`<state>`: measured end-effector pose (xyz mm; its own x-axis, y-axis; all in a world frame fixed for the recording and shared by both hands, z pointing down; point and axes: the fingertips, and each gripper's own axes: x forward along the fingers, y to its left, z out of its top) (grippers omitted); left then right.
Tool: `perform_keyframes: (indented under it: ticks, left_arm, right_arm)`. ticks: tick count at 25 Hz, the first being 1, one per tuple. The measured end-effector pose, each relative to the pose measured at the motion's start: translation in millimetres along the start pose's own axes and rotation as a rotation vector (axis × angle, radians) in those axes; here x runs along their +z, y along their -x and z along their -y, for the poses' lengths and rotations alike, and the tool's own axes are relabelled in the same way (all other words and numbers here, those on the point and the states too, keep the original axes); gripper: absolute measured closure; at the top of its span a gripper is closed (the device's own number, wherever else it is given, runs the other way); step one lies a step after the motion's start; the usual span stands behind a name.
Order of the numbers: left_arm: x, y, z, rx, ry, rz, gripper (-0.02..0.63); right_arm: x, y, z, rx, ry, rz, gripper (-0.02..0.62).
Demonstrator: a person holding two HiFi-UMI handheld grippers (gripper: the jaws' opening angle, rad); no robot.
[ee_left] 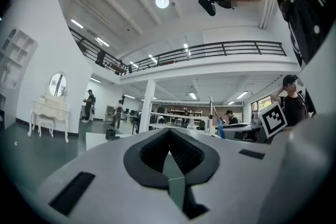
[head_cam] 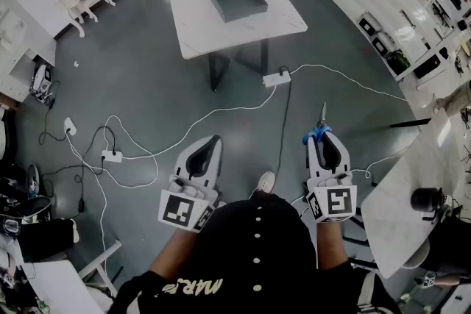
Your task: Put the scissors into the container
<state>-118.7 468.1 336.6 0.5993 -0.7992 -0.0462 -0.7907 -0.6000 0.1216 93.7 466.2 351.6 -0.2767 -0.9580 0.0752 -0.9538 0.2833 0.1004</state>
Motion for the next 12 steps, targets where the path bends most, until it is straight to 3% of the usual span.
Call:
perform_keyframes:
  ticks: [12]
  left_arm:
    - [-2.0, -16.8, -1.4, 0.008, -0.004, -0.005, 0.580]
  right_arm:
    - [-2.5, -10.3, 12.0, 0.005, 0.002, 0.005, 0.497]
